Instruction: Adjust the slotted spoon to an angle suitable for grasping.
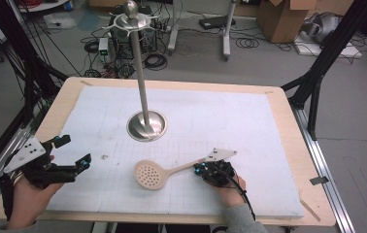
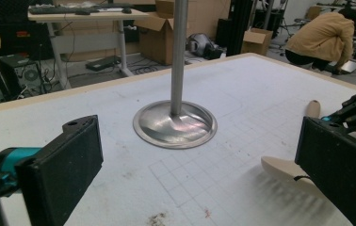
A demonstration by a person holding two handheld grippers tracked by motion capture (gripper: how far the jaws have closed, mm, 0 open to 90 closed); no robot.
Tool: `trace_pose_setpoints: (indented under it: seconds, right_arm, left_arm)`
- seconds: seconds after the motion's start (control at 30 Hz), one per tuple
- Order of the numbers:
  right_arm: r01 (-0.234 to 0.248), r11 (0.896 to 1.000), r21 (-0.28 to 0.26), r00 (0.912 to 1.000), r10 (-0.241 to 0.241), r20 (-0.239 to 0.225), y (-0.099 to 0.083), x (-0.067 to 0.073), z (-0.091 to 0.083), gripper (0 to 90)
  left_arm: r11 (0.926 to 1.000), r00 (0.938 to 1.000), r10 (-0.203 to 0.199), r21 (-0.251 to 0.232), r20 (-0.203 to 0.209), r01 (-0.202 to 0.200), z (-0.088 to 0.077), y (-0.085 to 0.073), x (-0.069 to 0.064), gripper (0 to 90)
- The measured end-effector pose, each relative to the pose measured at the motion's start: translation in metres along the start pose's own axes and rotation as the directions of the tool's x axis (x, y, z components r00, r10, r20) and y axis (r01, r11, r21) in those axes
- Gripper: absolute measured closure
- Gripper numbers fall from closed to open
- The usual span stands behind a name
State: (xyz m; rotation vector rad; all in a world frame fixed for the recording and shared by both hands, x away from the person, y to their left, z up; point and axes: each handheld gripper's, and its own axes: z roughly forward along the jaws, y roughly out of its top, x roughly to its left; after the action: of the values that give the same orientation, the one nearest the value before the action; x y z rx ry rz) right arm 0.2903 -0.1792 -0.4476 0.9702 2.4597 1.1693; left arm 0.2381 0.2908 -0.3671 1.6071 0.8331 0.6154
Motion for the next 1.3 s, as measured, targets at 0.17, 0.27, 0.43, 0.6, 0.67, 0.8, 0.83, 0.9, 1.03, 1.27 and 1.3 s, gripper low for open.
trace_pose_setpoints:
  seconds: [0.17,0.27,0.43,0.6,0.67,0.8,0.83,0.9,1.03,1.27,1.3]
  right_arm:
    - [0.000,1.000,-0.008,0.9998,0.000,0.018,0.004,-0.002,0.006,90.0]
    - [-0.005,1.000,-0.011,0.9995,0.006,0.030,0.007,-0.002,0.009,90.0]
    - [-0.002,1.000,-0.010,0.9993,0.002,0.037,0.013,-0.004,0.016,90.0]
    - [0.007,1.000,-0.012,0.9995,-0.006,0.032,0.020,-0.007,0.024,90.0]
    - [0.017,1.000,-0.013,0.9994,-0.016,0.031,0.023,-0.008,0.028,90.0]
    - [0.032,0.999,-0.009,0.9991,-0.031,0.029,0.028,-0.006,0.034,90.0]
    - [0.044,0.999,-0.013,0.9987,-0.044,0.027,0.029,-0.006,0.035,90.0]
    - [0.054,0.998,-0.010,0.9983,-0.054,0.022,0.033,-0.004,0.040,90.0]
    - [0.063,0.998,-0.011,0.9979,-0.063,0.017,0.037,-0.002,0.045,90.0]
    - [0.085,0.996,-0.011,0.9964,-0.085,0.000,0.044,0.001,0.054,90.0]
    - [0.089,0.996,-0.009,0.9961,-0.089,-0.004,0.045,0.001,0.055,90.0]
  left_arm:
    - [1.0000,0.9999,-0.004,-0.001,-0.011,0.004,-0.005,-0.002,0.001,1.8]
    - [1.0000,0.9999,-0.006,-0.002,-0.015,0.006,-0.008,-0.002,0.002,1.8]
    - [0.9999,0.9997,-0.009,0.006,-0.021,0.009,-0.010,-0.005,0.004,1.8]
    - [1.0000,0.9996,-0.009,0.004,-0.025,0.009,-0.011,-0.005,0.004,1.8]
    - [0.9999,0.9996,-0.012,0.003,-0.026,0.012,-0.012,-0.005,0.004,1.8]
    - [0.9999,0.9995,-0.012,0.002,-0.029,0.013,-0.013,-0.005,0.004,1.8]
    - [0.9999,0.9994,-0.013,0.002,-0.031,0.014,-0.014,-0.006,0.004,1.8]
    - [0.9999,0.9994,-0.015,0.001,-0.032,0.015,-0.014,-0.006,0.005,1.8]
    - [0.9999,0.9992,-0.013,0.004,-0.037,0.014,-0.017,-0.006,0.005,1.8]
    - [0.9998,0.9989,-0.018,0.000,-0.044,0.018,-0.021,-0.007,0.005,1.8]
    - [0.9998,0.9988,-0.018,0.000,-0.045,0.018,-0.022,-0.007,0.005,1.8]
